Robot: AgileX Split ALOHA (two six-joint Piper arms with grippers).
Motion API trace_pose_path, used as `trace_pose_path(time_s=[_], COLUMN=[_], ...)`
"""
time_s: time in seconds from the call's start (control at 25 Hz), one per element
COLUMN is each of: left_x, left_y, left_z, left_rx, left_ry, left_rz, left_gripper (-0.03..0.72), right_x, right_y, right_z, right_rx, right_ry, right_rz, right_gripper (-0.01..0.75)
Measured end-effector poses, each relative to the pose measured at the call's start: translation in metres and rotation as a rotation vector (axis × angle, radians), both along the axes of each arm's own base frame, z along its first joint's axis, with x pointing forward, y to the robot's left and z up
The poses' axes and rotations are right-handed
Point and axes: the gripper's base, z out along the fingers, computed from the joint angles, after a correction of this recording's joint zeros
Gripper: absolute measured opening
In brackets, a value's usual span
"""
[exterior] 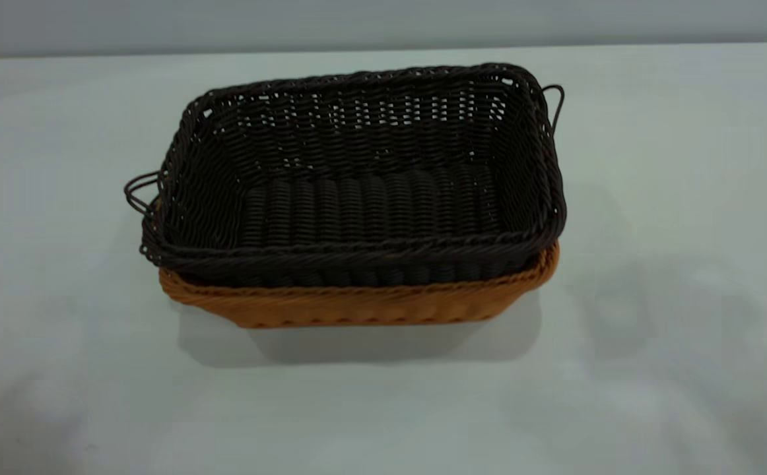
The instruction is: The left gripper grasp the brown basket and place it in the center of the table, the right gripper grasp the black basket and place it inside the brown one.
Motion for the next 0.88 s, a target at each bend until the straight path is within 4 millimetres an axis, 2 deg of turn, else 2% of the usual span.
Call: trace_pose_path(time_s=[0.16, 0.32, 0.44, 0.68, 0.76, 0.88], left_x=[-0.011, -0.024, -0.034, -0.057, -0.065, -0.076], left_y=[0.003, 0.001, 0.002, 0.012, 0.016, 0.022], left_z=[-0.006, -0.032, -0.058, -0.12, -0.14, -0.171], left_rx=[-0.085, -0.133, -0.14, -0.096, -0.087, -0.078], left_ry=[0.034, 0.128, 0.205, 0.333, 0.371, 0.43], left_rz=[0.05, 0.03, 0.019, 0.034, 0.049, 0.084], left_gripper=[0.44, 0.44, 0.44, 0.44, 0.44, 0.44], right_x=[-0.063, -0.112, -0.138, -0.179, -0.187, -0.198], right_y=[-0.022, -0.04, -0.051, -0.065, -0.069, -0.073], right_z=[-0.01, -0.048, -0.082, -0.151, -0.156, -0.153], right_rx=[-0.004, -0.029, -0.042, -0.045, -0.029, 0.0], right_ry=[-0.028, -0.017, -0.033, -0.045, -0.099, -0.199], right_rz=[-0.003, -0.009, -0.019, -0.03, -0.038, -0.05], right_gripper=[0.562, 0.562, 0.562, 0.562, 0.562, 0.562])
